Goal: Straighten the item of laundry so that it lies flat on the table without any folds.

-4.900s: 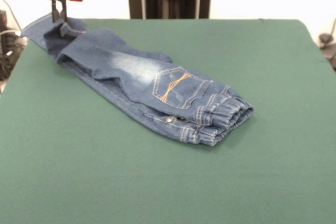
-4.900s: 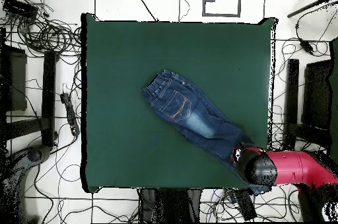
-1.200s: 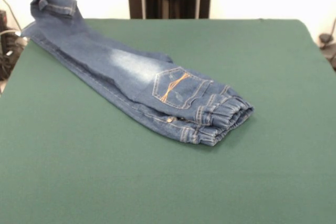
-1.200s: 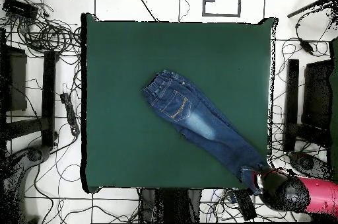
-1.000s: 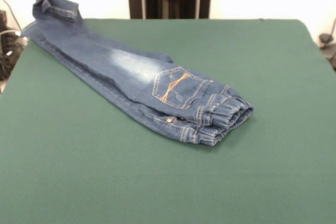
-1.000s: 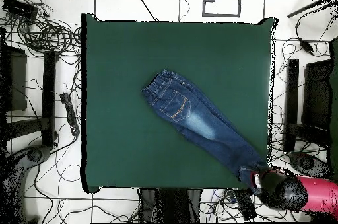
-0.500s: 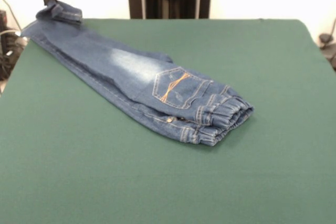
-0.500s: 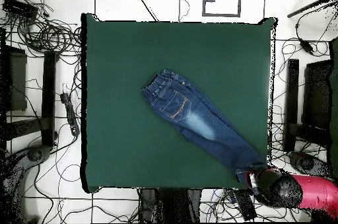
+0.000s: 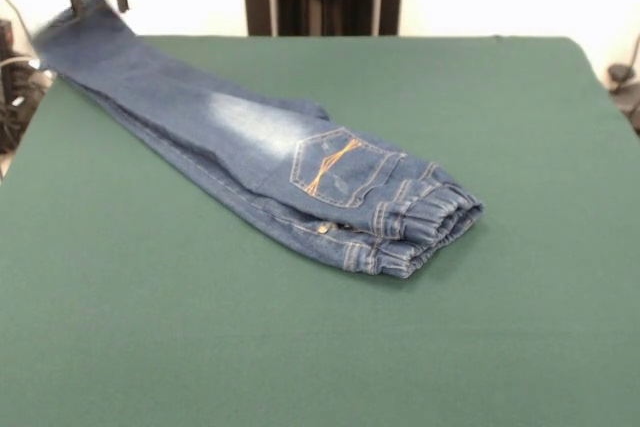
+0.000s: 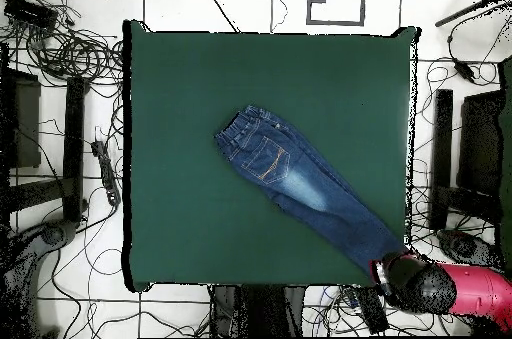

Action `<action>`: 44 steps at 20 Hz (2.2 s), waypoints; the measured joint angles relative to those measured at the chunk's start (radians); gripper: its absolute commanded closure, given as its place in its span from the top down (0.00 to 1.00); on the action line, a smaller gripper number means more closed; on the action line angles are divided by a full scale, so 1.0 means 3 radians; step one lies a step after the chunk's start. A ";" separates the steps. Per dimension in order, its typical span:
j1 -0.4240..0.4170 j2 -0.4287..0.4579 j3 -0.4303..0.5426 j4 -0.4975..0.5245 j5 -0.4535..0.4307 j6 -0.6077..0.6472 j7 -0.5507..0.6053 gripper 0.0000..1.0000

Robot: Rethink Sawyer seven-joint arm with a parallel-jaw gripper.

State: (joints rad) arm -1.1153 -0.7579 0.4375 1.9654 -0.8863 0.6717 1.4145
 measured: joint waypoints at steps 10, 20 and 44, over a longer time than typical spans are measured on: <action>0.0102 -0.0095 0.0000 0.0001 0.0012 0.0030 0.0000 1.00; 0.0360 -0.0261 0.0000 0.0004 0.0329 0.0068 0.0000 1.00; 0.1085 -0.0010 -0.0170 0.0012 0.0439 -0.0551 0.0003 1.00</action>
